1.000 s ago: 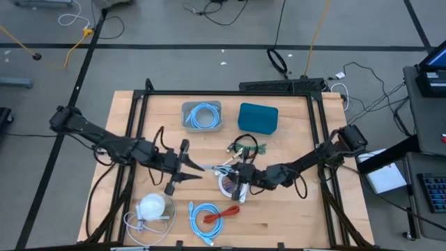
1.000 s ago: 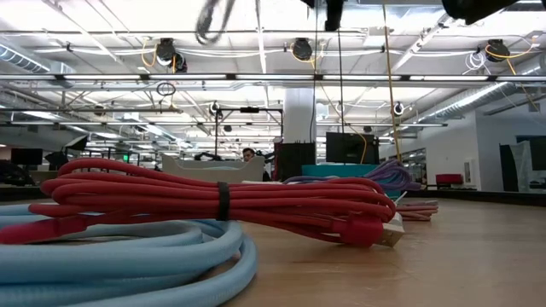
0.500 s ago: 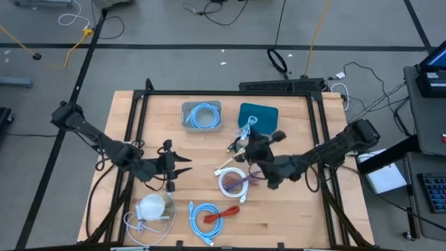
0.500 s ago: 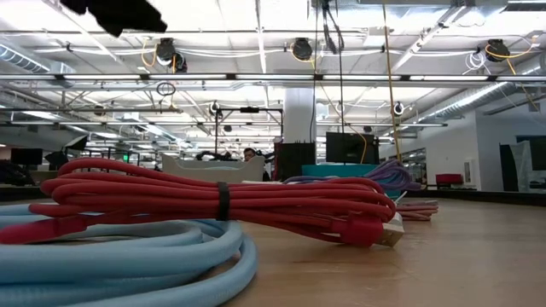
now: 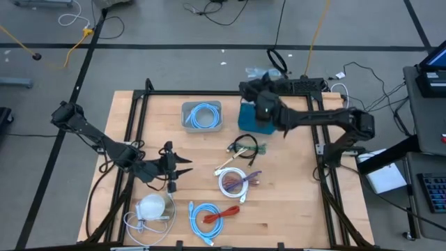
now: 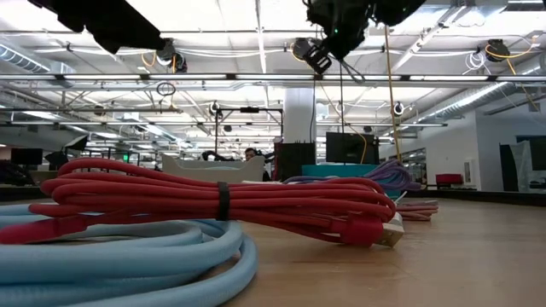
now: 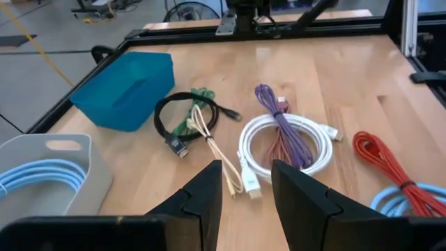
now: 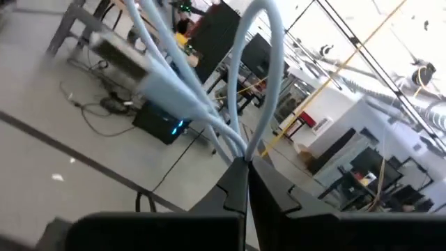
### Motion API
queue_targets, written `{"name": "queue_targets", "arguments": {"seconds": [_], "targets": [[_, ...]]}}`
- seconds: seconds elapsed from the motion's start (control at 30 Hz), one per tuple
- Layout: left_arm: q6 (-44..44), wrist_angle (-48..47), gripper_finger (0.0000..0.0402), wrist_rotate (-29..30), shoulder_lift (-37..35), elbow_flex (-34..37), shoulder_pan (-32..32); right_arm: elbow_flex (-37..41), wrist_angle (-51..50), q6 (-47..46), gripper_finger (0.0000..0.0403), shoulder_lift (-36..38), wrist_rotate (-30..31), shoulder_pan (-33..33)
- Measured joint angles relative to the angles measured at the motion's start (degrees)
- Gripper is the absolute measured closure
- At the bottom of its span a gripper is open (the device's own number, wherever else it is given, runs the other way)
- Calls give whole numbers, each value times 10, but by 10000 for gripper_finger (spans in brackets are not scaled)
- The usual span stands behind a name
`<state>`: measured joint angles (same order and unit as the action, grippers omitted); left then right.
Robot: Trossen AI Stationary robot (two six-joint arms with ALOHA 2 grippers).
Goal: Pick & Place USB Port
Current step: Put the blue charger cable into the blue bin
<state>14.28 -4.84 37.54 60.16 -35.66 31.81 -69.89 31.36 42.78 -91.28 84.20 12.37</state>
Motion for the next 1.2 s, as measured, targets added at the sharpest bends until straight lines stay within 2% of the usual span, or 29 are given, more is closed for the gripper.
{"name": "queue_targets", "arguments": {"seconds": [0.1,0.2,0.27,0.37,0.4,0.5,0.53,0.63,0.7,0.93,1.2], "targets": [[-2,0,273,0,0,0,0,0,-49,-5,403,1,-54,22],[-6,-2,273,0,0,3,0,0,-192,-65,403,1,-105,19],[-6,-1,273,0,0,9,-1,0,-351,-181,403,1,-182,16],[1,14,273,0,0,24,-9,1,-556,-392,403,-4,-378,41],[5,21,273,0,0,29,-12,1,-593,-433,403,-11,-398,48],[16,20,273,-2,0,37,-19,9,-673,-467,403,-26,-347,44],[19,20,273,-4,0,37,-20,10,-691,-470,403,-27,-352,38],[19,23,273,-14,0,37,-25,7,-709,-468,403,-24,-428,21],[17,25,273,-15,0,37,-26,8,-727,-455,403,-25,-457,8],[15,24,273,-16,0,37,-24,8,-772,-485,403,-25,-455,-12],[20,24,273,-21,0,37,-24,30,-732,-494,403,-25,-453,-5]]}}
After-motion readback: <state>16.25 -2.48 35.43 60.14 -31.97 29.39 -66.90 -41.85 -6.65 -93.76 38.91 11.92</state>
